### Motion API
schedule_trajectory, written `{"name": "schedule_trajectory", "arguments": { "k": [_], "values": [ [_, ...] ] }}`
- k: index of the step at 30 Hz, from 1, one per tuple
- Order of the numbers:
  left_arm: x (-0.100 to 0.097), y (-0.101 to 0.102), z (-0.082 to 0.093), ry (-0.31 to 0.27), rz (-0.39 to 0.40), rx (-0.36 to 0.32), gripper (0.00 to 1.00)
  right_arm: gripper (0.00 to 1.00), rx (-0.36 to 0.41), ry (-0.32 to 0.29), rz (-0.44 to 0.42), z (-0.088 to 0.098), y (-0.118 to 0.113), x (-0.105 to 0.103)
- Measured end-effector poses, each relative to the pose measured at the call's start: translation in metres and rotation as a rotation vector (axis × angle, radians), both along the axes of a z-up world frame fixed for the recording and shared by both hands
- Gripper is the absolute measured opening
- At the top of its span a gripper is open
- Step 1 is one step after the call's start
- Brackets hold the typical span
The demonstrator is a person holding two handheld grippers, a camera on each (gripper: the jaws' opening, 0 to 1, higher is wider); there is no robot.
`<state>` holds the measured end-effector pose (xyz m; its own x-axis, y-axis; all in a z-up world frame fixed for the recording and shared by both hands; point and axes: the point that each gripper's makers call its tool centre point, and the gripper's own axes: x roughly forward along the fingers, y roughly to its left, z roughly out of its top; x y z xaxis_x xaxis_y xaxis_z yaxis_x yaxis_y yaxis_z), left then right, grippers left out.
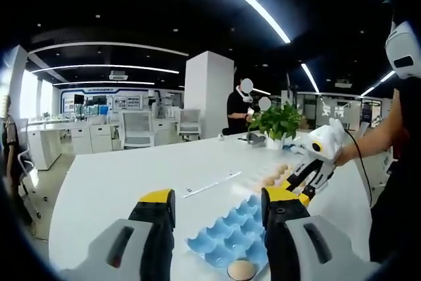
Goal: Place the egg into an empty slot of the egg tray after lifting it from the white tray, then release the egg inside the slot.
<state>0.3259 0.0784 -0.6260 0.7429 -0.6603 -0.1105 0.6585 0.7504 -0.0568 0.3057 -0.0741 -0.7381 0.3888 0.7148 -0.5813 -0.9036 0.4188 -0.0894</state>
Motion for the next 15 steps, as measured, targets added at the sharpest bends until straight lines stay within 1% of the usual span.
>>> {"name": "schedule_trajectory", "arguments": {
  "k": [2,15],
  "values": [
    [0.000,0.000,0.000,-0.001,0.001,-0.001,0.53,0.23,0.004,0.010,0.009,-0.001,0.004,-0.002],
    [0.000,0.003,-0.001,-0.001,0.004,0.004,0.54,0.24,0.024,0.015,0.100,-0.004,0.047,-0.013]
  ]
}}
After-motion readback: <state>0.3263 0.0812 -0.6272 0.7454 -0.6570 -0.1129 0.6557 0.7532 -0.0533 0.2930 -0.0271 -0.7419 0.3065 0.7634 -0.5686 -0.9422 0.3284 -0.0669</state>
